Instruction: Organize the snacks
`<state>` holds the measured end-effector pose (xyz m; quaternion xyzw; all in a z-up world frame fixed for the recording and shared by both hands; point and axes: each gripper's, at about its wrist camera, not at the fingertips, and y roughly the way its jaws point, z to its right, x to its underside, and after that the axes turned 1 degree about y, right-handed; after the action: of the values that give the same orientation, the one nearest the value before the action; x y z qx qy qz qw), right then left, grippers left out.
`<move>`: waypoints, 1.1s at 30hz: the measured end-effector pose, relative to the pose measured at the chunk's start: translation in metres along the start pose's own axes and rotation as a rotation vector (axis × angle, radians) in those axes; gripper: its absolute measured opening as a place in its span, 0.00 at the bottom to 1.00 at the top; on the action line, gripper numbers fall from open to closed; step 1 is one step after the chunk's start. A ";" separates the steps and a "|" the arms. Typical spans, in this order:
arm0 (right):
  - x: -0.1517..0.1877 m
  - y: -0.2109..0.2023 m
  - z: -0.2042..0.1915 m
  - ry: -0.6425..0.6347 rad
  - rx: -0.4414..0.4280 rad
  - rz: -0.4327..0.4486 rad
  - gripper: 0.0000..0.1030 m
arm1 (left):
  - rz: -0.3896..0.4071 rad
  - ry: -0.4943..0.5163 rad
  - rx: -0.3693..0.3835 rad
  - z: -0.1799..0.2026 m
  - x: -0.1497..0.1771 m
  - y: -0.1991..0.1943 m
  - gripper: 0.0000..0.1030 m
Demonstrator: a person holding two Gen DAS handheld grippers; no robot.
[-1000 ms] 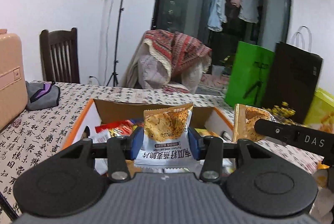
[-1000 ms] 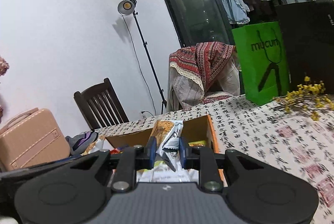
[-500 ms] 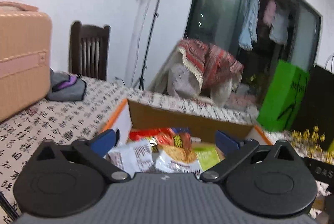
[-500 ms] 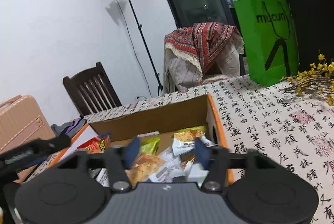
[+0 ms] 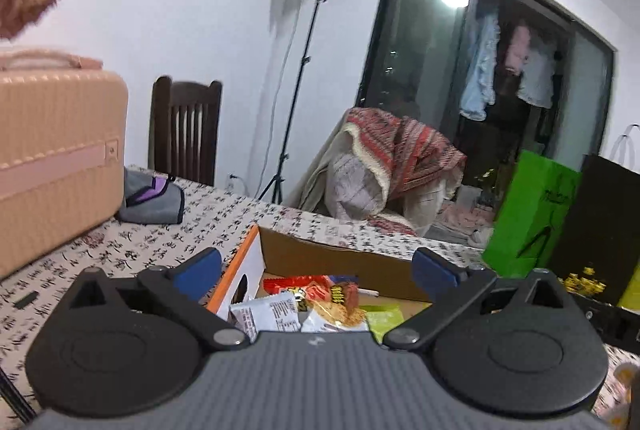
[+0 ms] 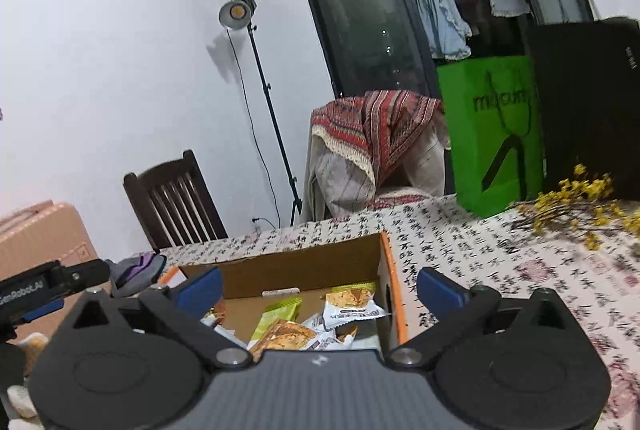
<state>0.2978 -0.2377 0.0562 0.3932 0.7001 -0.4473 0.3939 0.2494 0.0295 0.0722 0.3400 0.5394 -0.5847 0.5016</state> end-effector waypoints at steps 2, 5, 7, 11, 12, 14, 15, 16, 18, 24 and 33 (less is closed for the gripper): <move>0.001 -0.018 0.001 -0.006 0.002 0.006 1.00 | 0.008 0.030 0.020 0.000 0.001 -0.022 1.00; 0.009 -0.045 0.003 -0.016 0.000 -0.004 1.00 | 0.013 0.065 0.039 -0.002 0.008 -0.056 1.00; 0.017 -0.063 0.002 -0.027 -0.004 -0.019 1.00 | 0.016 0.087 0.045 -0.004 0.015 -0.078 1.00; 0.040 -0.100 0.000 -0.058 -0.001 -0.038 1.00 | 0.005 0.121 0.065 -0.010 0.036 -0.115 1.00; 0.046 -0.108 -0.001 -0.066 -0.003 -0.044 1.00 | -0.003 0.132 0.074 -0.011 0.042 -0.123 1.00; 0.059 -0.125 -0.003 -0.082 -0.001 -0.061 1.00 | -0.017 0.151 0.081 -0.013 0.055 -0.136 1.00; 0.065 -0.131 -0.004 -0.087 -0.001 -0.070 1.00 | -0.026 0.163 0.080 -0.015 0.062 -0.141 1.00; 0.072 -0.137 -0.005 -0.092 -0.001 -0.083 1.00 | -0.038 0.173 0.076 -0.016 0.070 -0.147 1.00; 0.085 -0.147 -0.009 -0.104 -0.001 -0.108 1.00 | -0.065 0.170 0.073 -0.023 0.084 -0.157 1.00; 0.123 -0.160 -0.019 -0.150 -0.012 -0.211 1.00 | -0.128 0.152 0.039 -0.042 0.114 -0.176 1.00; 0.143 -0.159 -0.028 -0.157 -0.028 -0.268 1.00 | -0.159 0.139 0.005 -0.052 0.128 -0.186 1.00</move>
<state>0.0939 -0.2290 -0.0145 0.2549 0.7195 -0.5154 0.3895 0.0311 0.0358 -0.0033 0.3371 0.5967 -0.5992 0.4139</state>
